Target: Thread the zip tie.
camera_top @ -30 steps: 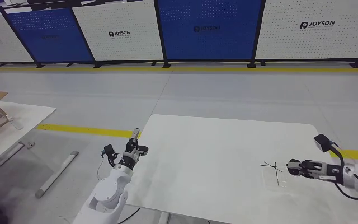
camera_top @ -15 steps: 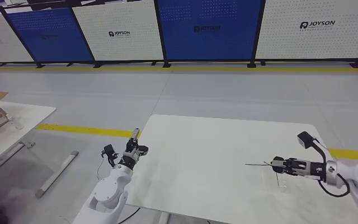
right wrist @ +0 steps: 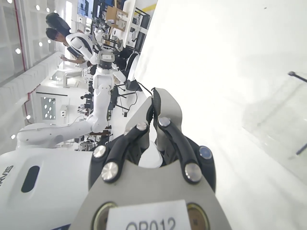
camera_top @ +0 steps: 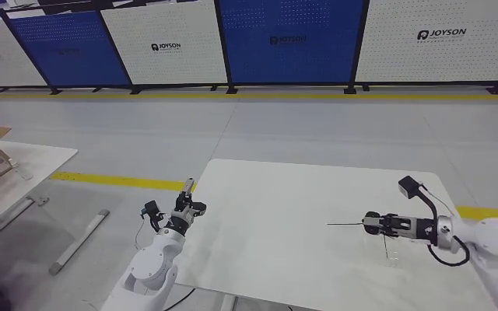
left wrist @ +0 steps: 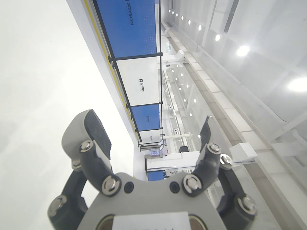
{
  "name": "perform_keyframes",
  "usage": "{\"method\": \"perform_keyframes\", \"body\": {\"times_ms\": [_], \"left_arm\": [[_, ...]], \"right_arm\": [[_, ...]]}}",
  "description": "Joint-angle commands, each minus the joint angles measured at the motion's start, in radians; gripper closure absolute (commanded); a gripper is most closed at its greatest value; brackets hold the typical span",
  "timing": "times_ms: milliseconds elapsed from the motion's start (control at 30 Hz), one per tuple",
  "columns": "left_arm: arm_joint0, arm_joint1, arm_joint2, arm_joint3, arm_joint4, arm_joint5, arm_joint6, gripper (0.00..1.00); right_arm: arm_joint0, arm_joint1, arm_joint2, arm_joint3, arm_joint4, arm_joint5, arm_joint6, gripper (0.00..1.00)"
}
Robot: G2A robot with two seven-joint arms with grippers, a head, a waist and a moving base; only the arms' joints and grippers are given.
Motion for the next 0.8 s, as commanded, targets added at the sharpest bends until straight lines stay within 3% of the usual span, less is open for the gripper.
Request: {"method": "perform_keyframes", "body": {"times_ms": [0, 67, 700, 767], "left_arm": [[0.0, 0.0, 0.0, 0.0, 0.0, 0.0, 0.0, 0.0], [0.0, 0.0, 0.0, 0.0, 0.0, 0.0, 0.0, 0.0], [0.0, 0.0, 0.0, 0.0, 0.0, 0.0, 0.0, 0.0], [0.0, 0.0, 0.0, 0.0, 0.0, 0.0, 0.0, 0.0]], "right_arm": [[0.044, -0.016, -0.045, 0.02, -0.052, 0.015, -0.053, 1.0], [0.067, -0.029, -0.078, 0.031, -0.115, 0.045, -0.135, 1.0], [0.067, -0.029, -0.078, 0.031, -0.115, 0.045, -0.135, 1.0], [0.058, -0.032, -0.083, 0.009, -0.121, 0.024, -0.151, 1.0]]}}
